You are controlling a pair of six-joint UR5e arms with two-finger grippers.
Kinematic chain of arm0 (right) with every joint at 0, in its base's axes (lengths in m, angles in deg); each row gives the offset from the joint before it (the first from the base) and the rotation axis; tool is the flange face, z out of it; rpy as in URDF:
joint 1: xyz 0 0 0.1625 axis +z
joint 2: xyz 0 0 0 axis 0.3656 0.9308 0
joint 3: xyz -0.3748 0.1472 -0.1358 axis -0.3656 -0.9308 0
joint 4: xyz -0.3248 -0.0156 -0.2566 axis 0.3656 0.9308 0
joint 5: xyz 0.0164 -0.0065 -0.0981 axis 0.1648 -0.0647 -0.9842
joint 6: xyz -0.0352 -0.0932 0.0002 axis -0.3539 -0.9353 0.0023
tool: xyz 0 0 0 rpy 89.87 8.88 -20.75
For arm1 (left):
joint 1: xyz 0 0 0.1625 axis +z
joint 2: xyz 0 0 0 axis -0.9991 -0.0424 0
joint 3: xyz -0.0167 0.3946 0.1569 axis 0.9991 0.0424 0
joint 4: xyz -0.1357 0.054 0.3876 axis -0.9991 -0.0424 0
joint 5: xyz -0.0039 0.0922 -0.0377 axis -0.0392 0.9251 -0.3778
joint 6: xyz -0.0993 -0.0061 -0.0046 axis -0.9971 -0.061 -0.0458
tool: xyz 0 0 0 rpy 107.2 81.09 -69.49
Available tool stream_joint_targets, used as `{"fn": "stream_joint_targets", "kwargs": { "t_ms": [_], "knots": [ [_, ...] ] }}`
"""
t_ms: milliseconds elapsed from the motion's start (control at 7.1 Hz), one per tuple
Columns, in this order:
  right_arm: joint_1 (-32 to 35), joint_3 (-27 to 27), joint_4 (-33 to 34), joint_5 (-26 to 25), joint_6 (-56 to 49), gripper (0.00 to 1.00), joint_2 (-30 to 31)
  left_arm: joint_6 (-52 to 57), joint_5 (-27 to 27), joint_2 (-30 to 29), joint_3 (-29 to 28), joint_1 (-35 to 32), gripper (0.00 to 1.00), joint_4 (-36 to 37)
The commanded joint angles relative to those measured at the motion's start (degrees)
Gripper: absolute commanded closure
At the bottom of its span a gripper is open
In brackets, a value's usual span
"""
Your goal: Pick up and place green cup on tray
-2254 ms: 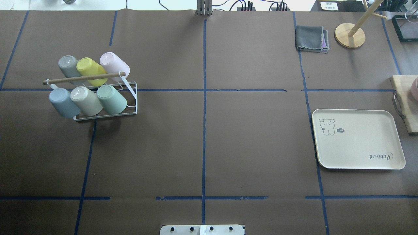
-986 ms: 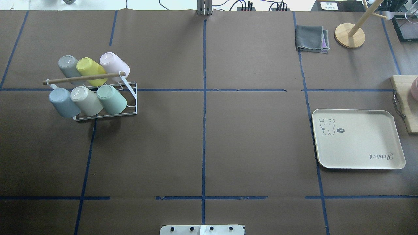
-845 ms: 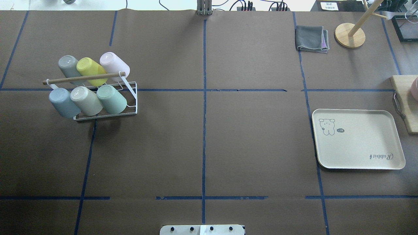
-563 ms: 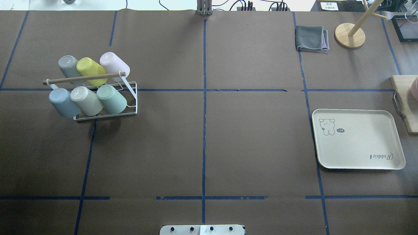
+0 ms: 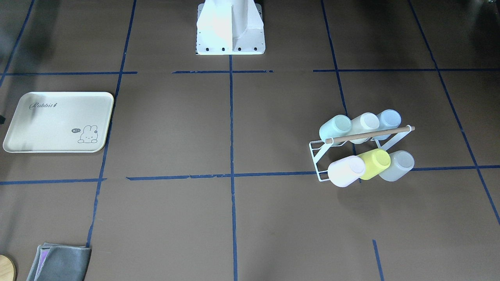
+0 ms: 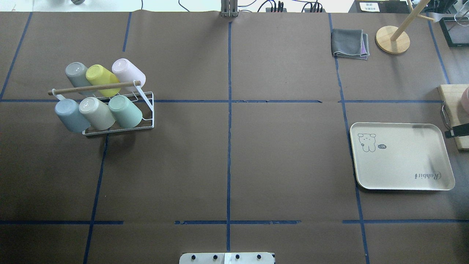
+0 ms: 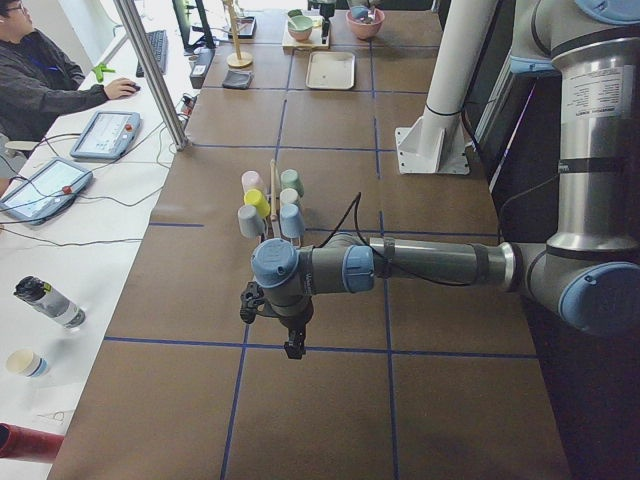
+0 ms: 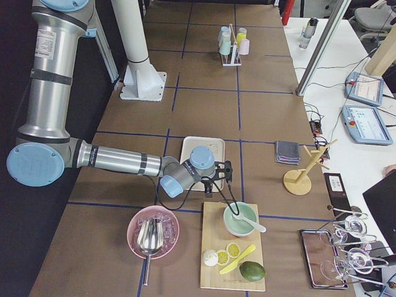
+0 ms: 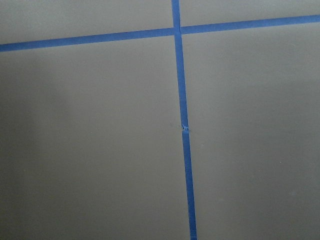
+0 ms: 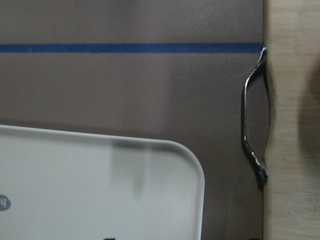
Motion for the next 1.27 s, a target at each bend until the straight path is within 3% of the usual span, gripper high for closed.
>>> {"fn": "stream_joint_targets", "kwargs": {
  "t_ms": [0, 423, 704, 1127],
  "knots": [
    [-3.8, -0.8, -2.1, -1.7, 1.4, 0.25, 1.3, 0.0, 0.1, 0.0, 0.0, 0.2, 0.00, -0.1],
    [-5.9, -0.9, -2.3, -2.8, 0.9, 0.40, 3.0, 0.0, 0.1, 0.0, 0.0, 0.2, 0.00, -0.1],
    [-6.3, -0.9, -2.3, -2.9, 0.8, 0.61, 3.2, 0.0, 0.1, 0.0, 0.0, 0.2, 0.00, 0.1],
    [-6.9, -1.2, -2.3, -2.9, 0.8, 0.74, 3.2, 0.0, 0.1, 0.0, -0.2, 0.2, 0.00, 0.1]
  ]
}}
